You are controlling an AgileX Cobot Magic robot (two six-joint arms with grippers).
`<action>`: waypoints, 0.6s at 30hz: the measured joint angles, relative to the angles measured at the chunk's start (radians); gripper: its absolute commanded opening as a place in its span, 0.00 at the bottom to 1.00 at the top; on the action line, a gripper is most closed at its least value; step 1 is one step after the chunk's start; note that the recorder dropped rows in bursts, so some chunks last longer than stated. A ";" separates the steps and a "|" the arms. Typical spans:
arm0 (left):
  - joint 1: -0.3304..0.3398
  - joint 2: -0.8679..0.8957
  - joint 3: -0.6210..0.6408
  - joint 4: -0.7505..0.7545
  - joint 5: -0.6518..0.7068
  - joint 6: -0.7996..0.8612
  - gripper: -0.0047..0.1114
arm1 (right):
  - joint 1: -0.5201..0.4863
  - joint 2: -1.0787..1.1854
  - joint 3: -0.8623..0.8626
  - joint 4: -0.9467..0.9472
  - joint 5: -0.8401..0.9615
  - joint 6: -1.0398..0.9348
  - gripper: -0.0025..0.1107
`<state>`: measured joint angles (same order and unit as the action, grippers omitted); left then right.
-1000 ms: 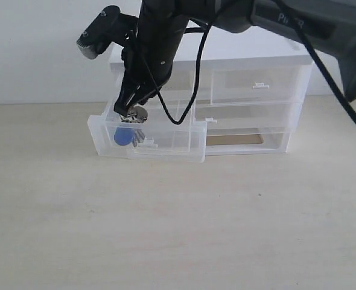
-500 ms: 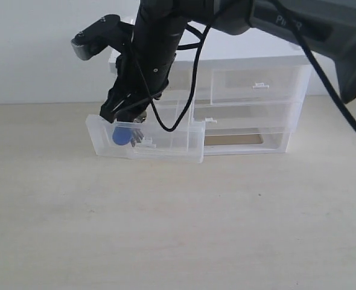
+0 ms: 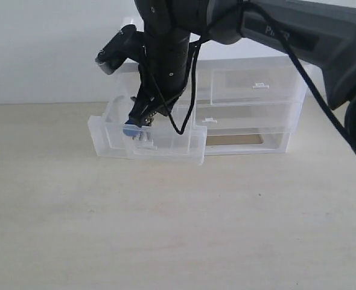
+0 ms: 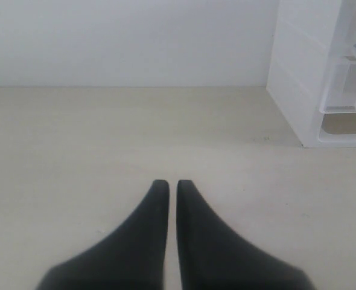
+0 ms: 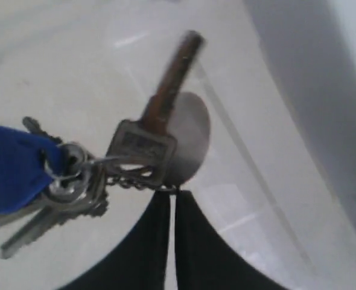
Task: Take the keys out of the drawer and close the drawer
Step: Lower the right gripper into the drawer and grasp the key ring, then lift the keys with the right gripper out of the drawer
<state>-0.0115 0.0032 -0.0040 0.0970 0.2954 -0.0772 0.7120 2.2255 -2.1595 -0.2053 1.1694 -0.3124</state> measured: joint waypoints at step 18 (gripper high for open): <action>0.000 0.000 0.000 0.000 0.000 0.000 0.08 | -0.004 -0.062 0.000 0.247 -0.074 -0.019 0.51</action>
<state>-0.0115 0.0032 -0.0040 0.0970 0.2954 -0.0772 0.7080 2.1637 -2.1595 0.0420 1.0950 -0.3312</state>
